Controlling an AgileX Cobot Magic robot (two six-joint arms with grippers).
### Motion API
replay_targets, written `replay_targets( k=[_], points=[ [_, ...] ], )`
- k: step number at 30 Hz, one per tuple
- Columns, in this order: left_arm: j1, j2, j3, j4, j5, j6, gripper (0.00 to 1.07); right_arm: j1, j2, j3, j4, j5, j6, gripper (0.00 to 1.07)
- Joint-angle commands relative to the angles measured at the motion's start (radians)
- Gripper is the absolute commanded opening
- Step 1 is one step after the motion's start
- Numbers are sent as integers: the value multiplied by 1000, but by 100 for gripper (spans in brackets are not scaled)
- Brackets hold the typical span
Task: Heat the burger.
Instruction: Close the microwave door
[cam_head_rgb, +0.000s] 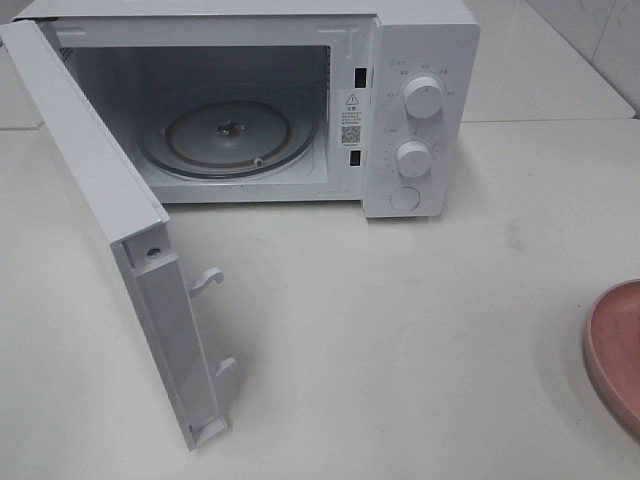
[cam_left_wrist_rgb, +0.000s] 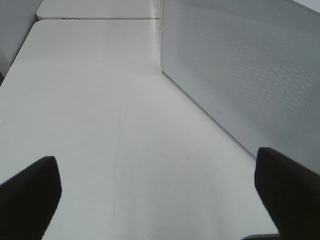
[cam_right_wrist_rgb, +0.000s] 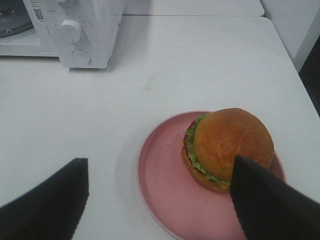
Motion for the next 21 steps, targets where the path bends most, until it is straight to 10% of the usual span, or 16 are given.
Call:
replay_targets(
  k=[1, 21],
  points=[
    [1, -19, 4, 2, -10, -6, 98, -9, -28, 1, 0, -16, -7, 76],
    [1, -19, 4, 2, -10, -6, 98, -9, -28, 1, 0, -16, -7, 76]
  ],
)
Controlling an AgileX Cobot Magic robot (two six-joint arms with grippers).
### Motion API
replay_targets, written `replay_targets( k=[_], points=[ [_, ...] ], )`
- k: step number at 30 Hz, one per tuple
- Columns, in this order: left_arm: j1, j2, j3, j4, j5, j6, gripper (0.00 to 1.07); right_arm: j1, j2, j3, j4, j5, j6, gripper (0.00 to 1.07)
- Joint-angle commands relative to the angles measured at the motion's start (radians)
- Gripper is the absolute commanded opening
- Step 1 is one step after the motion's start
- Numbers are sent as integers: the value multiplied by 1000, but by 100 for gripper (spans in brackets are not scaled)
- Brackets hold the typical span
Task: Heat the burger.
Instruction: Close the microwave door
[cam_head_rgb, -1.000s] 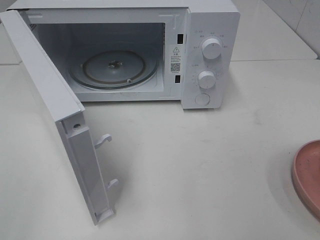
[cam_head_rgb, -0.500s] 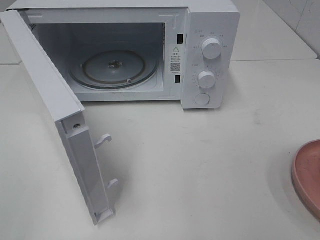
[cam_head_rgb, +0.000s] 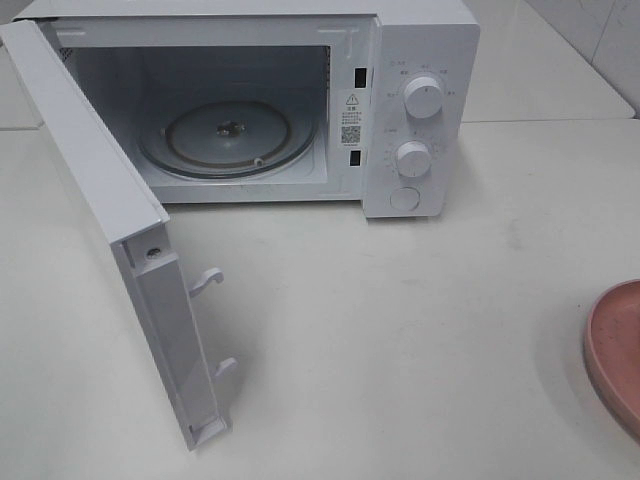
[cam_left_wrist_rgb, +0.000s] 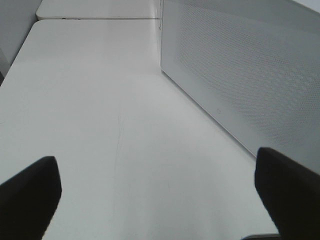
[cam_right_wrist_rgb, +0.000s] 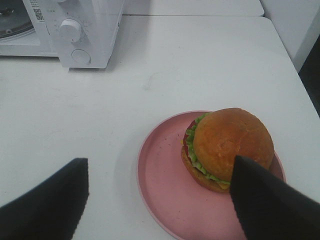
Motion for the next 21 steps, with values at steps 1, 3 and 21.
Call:
replay_targets(
  k=[1, 3, 21],
  points=[
    [1, -17, 4, 3, -10, -9, 98, -8, -28, 1, 0, -16, -7, 76],
    [1, -16, 4, 0, -10, -9, 98, -8, -28, 1, 0, -16, -7, 76],
    [1, 276, -36, -50, -155, -5, 65, -8, -28, 1, 0, -16, -7, 76]
  ],
)
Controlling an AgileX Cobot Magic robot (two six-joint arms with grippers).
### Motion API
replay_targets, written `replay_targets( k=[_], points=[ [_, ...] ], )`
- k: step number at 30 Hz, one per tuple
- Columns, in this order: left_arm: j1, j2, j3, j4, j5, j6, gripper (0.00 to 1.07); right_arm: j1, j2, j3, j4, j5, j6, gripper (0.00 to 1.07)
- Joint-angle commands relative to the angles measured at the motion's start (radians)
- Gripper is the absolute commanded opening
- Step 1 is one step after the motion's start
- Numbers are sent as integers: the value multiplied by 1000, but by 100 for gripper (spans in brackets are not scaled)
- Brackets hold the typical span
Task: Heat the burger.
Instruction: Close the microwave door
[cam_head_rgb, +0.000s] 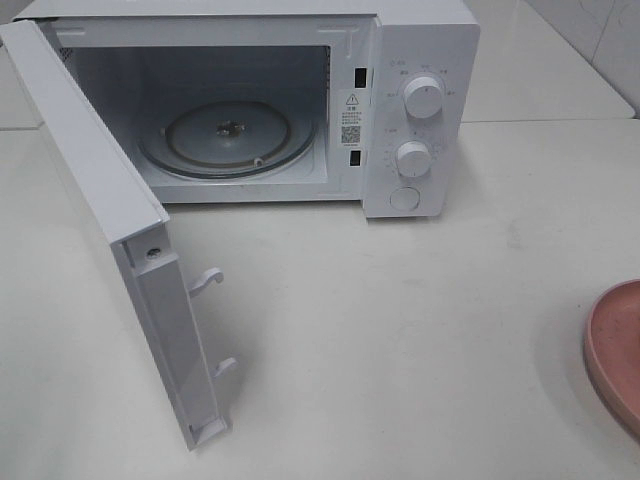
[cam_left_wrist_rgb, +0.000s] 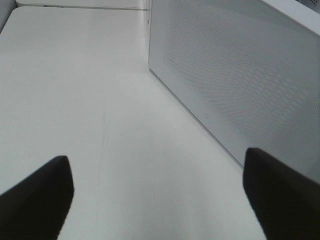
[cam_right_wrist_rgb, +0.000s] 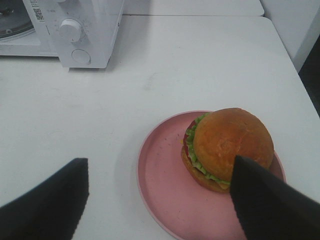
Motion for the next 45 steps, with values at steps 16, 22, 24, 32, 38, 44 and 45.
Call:
replay_targets(
  k=[16, 22, 24, 32, 38, 44, 45],
  points=[
    [1, 404, 137, -9, -594, 4, 0, -8, -28, 1, 0, -16, -7, 76],
    [-1, 511, 274, -4, -1062, 4, 0, -8, -28, 1, 0, -16, -7, 76],
    [-1, 557, 304, 12, -1179, 4, 0, -8, -28, 1, 0, -16, -7, 76],
    [-1, 770, 323, 199, -1460, -143, 0, -8, -28, 1, 0, -16, -7, 76],
    [-1, 874, 323, 534, -1640, -385, 0, -8, -28, 1, 0, -16, -7, 76],
    [-3, 975, 322, 603, -1795, -419, 0, -8, -28, 1, 0, -16, -7, 76],
    [-32, 1002, 318, 601, -1814, -415, 0, -8, -28, 1, 0, -16, -7, 76]
  ],
)
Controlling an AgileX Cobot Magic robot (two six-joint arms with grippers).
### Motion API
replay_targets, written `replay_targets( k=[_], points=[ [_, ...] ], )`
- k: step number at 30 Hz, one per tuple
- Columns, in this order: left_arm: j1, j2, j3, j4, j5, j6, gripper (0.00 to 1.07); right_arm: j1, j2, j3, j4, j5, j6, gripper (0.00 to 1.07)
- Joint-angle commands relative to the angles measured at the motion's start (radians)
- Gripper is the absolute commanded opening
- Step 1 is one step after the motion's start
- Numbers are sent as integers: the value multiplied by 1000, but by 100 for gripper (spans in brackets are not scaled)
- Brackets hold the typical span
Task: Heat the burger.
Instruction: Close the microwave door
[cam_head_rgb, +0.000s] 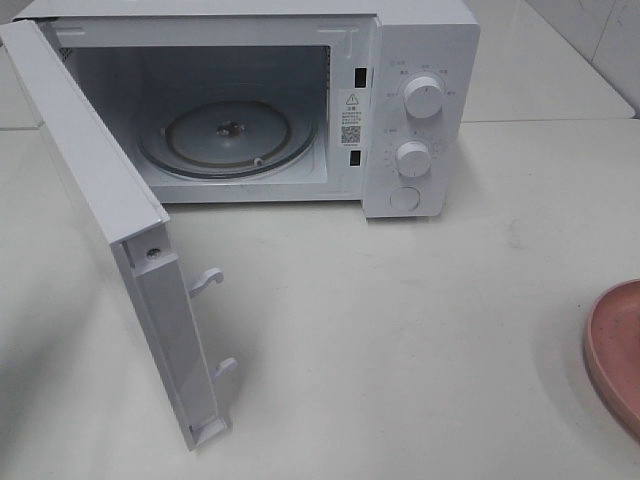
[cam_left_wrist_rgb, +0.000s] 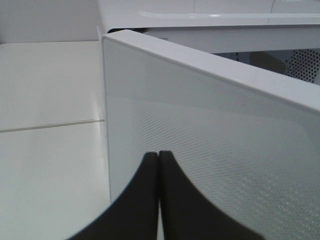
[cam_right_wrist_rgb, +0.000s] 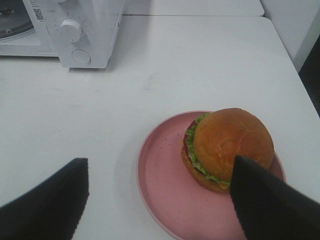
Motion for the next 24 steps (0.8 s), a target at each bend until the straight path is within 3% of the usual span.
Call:
replay_targets(
  k=[1, 4, 5, 7, 9, 15, 17, 23, 24],
  points=[
    [-52, 39, -9, 10, -57, -8, 0, -8, -28, 1, 0, -16, -6, 76],
    [-105, 61, -20, -7, -46, 6, 0, -8, -28, 1, 0, -16, -6, 76],
    [-157, 87, -22, -69, -51, 54, 0, -8, -28, 1, 0, -16, -6, 76],
    [-184, 101, -22, -110, -51, 82, 0, -8, -28, 1, 0, -16, -6, 76],
    [-264, 138, -23, -217, -56, 147, 0, -8, -28, 1, 0, -16, -6, 76],
    [-399, 203, -61, -373, -56, 240, 0, -8, -28, 1, 0, -16, -6, 76],
    [-497, 265, -114, -495, -56, 295, 0, -8, -28, 1, 0, -16, -6, 76],
    [-581, 330, -192, -605, -55, 335, 0, -8, -28, 1, 0, -16, -6, 76],
    [-615, 362, -235, -661, -51, 356, 0, -8, -28, 1, -1, -16, -6, 76]
  ],
)
